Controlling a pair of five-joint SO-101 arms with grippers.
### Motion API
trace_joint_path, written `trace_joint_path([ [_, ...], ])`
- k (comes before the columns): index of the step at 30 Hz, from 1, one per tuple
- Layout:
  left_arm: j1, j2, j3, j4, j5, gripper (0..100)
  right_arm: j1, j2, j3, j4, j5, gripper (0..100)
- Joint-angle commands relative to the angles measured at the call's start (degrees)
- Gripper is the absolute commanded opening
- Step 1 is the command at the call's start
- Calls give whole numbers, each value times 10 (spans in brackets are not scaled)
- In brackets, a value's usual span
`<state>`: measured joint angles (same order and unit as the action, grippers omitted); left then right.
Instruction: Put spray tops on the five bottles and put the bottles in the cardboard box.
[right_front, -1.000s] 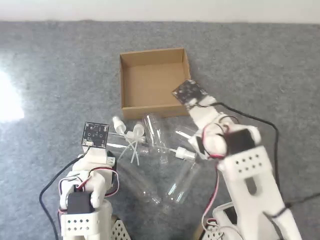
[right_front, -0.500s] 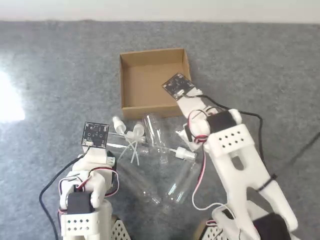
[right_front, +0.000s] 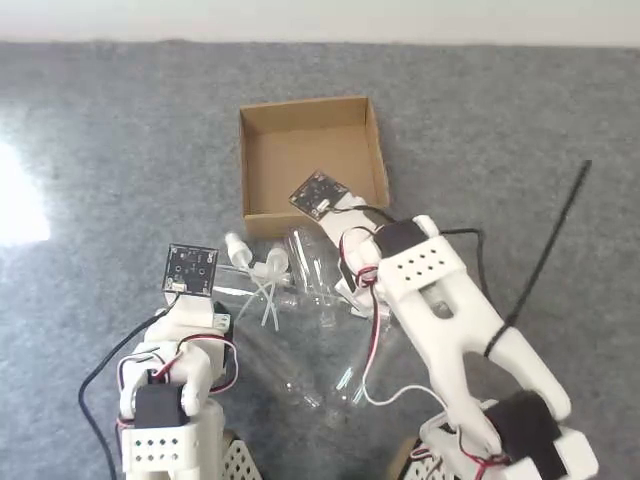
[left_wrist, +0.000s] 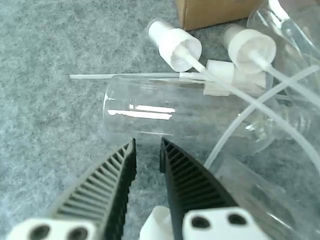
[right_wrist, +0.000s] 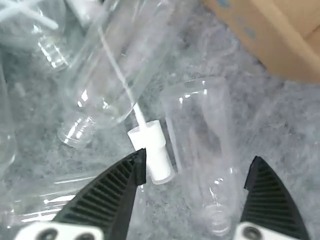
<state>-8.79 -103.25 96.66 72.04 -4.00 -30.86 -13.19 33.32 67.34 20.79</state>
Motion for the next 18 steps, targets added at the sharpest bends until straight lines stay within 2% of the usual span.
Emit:
trace_joint_path([
  [1,1,-11,-1,3,5,73,-3,13,-42,-23,12,303],
  [7,1,-11,-1,3,5,73,-1,38,-42,-32,28,303],
  [18,1,-11,-1,3,5,73,45,101,-41,-63,28,303],
])
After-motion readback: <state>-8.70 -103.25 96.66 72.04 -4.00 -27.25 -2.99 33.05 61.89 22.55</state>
